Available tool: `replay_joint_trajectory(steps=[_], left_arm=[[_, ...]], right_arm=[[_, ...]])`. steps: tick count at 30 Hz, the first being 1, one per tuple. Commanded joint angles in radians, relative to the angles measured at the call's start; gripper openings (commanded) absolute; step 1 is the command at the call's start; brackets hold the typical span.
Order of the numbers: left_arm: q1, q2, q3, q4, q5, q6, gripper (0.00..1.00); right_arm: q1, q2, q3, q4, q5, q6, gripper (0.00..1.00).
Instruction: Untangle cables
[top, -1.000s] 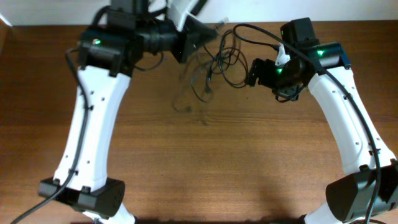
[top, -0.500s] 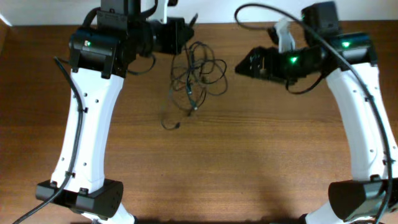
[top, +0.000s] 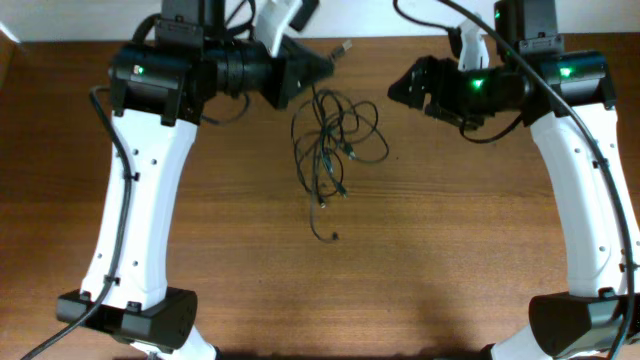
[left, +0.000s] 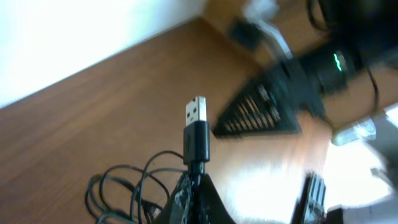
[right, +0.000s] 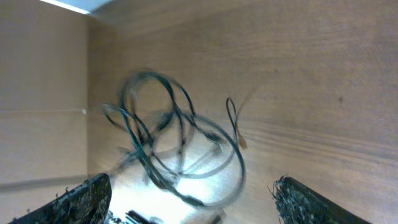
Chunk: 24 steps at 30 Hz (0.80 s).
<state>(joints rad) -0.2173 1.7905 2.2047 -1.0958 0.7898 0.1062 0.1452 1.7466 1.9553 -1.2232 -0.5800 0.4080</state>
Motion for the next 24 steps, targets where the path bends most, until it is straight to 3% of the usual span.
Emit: replay_joint_trajectory(steps=[1,4,6,10,12,13,15,18,20,24], left_arm=[[0.053,-0.005,0.006,0.058,-0.144,-0.332,0.0],[0.057,-0.005,0.006,0.064,-0.307,-0.596,0.0],[0.057,-0.005,0.006,0.058,-0.351,-0.69,0.0],[0.056,-0.005,0.006,0.013,-0.326,-0.897,0.02],[0.057,-0.005,0.006,-0.014,-0.264,-0.897,0.03],[0.057,-0.005,0.006,-0.029,-0.24,-0.861,0.03],[0.057,-0.005,0.006,-0.031,-0.179,-0.62,0.0],[0.057,-0.005,0.006,-0.035,-0.113,-0.39,0.0],[0.057,-0.005,0.006,-0.042,0.016,-0.222,0.0],[0.057,-0.005,0.006,-0.035,0.314,-0.066,0.0]], right_arm=[[0.024,0.018,-0.036,-0.011,0.038,-0.011,0.78],[0.086,0.027,-0.042,0.0,0.028,-0.085,0.73],[0.117,0.027,-0.042,0.014,0.029,-0.136,0.73],[0.19,0.027,-0.042,0.064,0.137,-0.168,0.72],[0.196,0.027,-0.042,0.095,0.147,-0.165,0.72],[0.195,0.027,-0.042,0.117,0.147,-0.165,0.72],[0.194,0.027,-0.042,0.152,0.147,-0.165,0.71],[0.195,0.027,-0.042,0.173,0.146,-0.169,0.68],[0.196,0.027,-0.042,0.189,0.123,-0.212,0.68],[0.196,0.027,-0.042,0.211,0.082,-0.229,0.68]])
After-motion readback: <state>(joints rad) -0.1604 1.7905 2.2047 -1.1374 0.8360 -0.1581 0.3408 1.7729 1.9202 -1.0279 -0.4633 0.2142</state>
